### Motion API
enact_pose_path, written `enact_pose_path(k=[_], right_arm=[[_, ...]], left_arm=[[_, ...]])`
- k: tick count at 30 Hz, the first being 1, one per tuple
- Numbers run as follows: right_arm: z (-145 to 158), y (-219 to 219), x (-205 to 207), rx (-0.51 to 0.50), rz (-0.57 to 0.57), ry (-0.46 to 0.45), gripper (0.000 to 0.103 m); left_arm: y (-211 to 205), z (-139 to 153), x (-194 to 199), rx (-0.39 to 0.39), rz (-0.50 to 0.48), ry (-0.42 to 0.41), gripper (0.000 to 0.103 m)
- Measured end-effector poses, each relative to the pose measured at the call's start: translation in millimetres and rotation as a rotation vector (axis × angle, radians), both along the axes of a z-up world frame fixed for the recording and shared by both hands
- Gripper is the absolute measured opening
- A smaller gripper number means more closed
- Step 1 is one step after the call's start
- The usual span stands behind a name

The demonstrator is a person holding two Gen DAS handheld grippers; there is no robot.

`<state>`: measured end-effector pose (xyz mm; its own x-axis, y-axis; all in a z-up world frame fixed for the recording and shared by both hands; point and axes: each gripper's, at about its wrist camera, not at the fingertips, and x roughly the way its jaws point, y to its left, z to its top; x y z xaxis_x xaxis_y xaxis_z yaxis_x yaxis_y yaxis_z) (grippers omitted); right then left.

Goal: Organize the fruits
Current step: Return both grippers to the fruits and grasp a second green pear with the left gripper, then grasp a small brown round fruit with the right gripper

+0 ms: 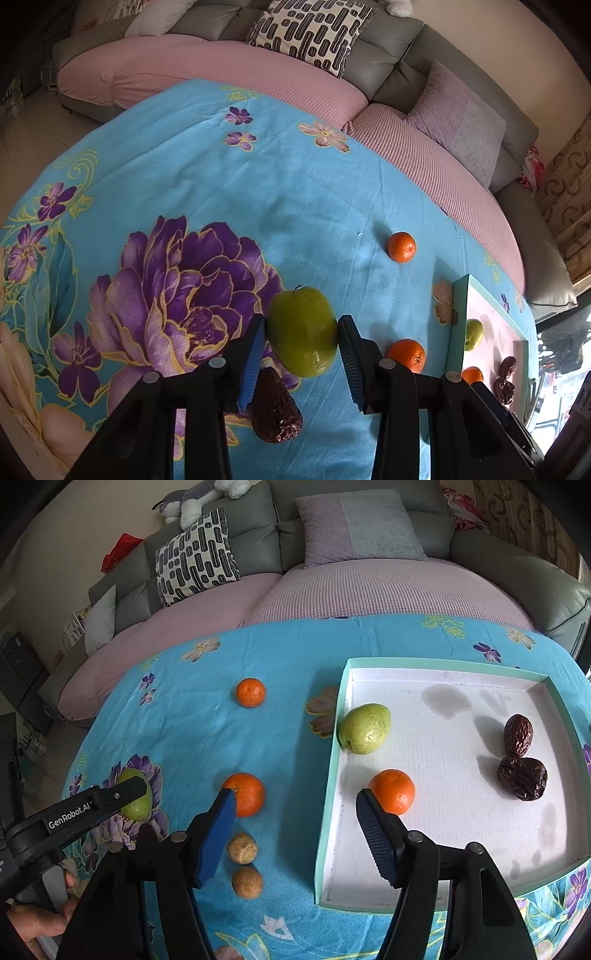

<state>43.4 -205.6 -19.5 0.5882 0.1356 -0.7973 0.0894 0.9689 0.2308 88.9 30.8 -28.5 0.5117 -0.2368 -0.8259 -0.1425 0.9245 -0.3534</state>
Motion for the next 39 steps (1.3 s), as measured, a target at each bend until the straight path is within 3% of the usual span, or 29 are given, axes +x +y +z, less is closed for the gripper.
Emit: enact_pose_path(k=[1, 3, 5, 14, 28, 34, 39], right_arm=[[-1.6, 5.1, 1.4, 0.005, 0.021, 0.005, 0.065], [-4.5, 15.8, 4.1, 0.009, 0.065, 0.015, 0.051], [-7.7, 24.1, 7.2, 0.026, 0.105, 0.030, 0.044], [-33.4, 51.4, 13.6, 0.017, 0.212, 0.140, 0.031], [-52.3, 42.1, 18.0, -0.047, 0.174, 0.205, 0.025], [-46.4, 40.5, 16.3, -0.046, 0.175, 0.180, 0.025], [-16.1, 34.6, 5.8, -0.039, 0.153, 0.074, 0.025]], left_arm=[[2.0, -0.7, 0.7, -0.004, 0.006, 0.001, 0.042], [5.3, -1.9, 0.4, -0.012, 0.012, 0.002, 0.042], [3.8, -2.1, -0.4, -0.016, 0.013, 0.003, 0.042], [3.6, -3.8, -0.9, -0.030, 0.013, 0.011, 0.042], [2.2, -4.9, 0.0, -0.031, 0.006, 0.014, 0.042], [1.0, -2.2, -0.4, -0.038, 0.004, 0.000, 0.042], [-2.3, 8.7, -2.4, -0.039, -0.008, -0.040, 0.042]])
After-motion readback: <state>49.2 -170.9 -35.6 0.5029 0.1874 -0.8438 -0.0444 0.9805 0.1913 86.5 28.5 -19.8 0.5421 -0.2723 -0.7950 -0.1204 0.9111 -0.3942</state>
